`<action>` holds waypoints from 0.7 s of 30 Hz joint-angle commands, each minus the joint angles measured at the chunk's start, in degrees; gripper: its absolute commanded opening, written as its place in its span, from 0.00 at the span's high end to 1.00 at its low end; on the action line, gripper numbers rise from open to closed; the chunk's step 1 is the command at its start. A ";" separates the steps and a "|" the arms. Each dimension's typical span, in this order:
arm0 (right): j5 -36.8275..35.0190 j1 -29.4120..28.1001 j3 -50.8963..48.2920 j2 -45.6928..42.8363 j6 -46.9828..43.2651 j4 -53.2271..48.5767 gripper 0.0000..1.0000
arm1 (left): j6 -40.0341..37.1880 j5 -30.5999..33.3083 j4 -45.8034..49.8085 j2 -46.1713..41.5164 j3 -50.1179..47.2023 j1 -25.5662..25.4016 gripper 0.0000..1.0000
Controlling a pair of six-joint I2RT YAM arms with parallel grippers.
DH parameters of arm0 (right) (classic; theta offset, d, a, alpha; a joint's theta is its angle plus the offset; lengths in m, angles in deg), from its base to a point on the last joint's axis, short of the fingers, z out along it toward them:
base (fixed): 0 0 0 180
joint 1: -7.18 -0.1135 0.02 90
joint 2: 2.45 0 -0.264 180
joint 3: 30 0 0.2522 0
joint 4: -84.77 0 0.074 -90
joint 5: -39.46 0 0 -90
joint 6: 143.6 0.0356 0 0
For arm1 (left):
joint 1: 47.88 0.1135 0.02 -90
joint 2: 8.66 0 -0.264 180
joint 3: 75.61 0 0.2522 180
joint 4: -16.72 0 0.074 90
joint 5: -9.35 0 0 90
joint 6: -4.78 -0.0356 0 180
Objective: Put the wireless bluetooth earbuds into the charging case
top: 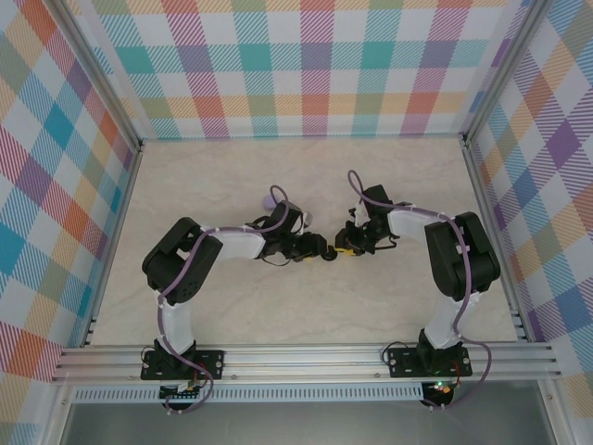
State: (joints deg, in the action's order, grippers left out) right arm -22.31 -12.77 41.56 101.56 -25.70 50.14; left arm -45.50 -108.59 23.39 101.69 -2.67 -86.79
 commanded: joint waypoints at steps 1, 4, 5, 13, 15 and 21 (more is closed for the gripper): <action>0.47 0.17 -0.58 1.53 0.30 0.54 0.78 | 1.68 -2.30 -2.92 1.78 0.94 -0.90 0.55; 0.50 0.17 -0.76 1.64 0.39 0.65 0.78 | 2.61 -2.82 -4.14 2.46 1.01 -1.11 0.56; 0.58 0.17 -0.76 1.66 0.38 0.73 0.78 | 2.78 -2.83 -4.23 2.56 1.05 -1.16 0.56; 0.69 0.17 -1.19 0.97 0.48 0.79 0.78 | 3.73 -2.82 -5.12 3.40 1.29 -1.27 0.63; 0.58 0.17 -1.20 0.61 0.57 0.65 0.78 | 3.80 -2.93 -5.12 3.56 1.29 -1.31 0.68; 0.36 0.13 -1.11 -0.67 0.48 0.26 0.76 | 4.12 -2.82 -5.48 3.24 0.85 -1.31 0.76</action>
State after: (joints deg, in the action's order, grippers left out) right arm -22.44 -12.44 41.17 102.00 -25.50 50.49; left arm -41.63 -111.23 18.01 104.18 -2.01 -86.88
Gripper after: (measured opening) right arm 0.233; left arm 0.248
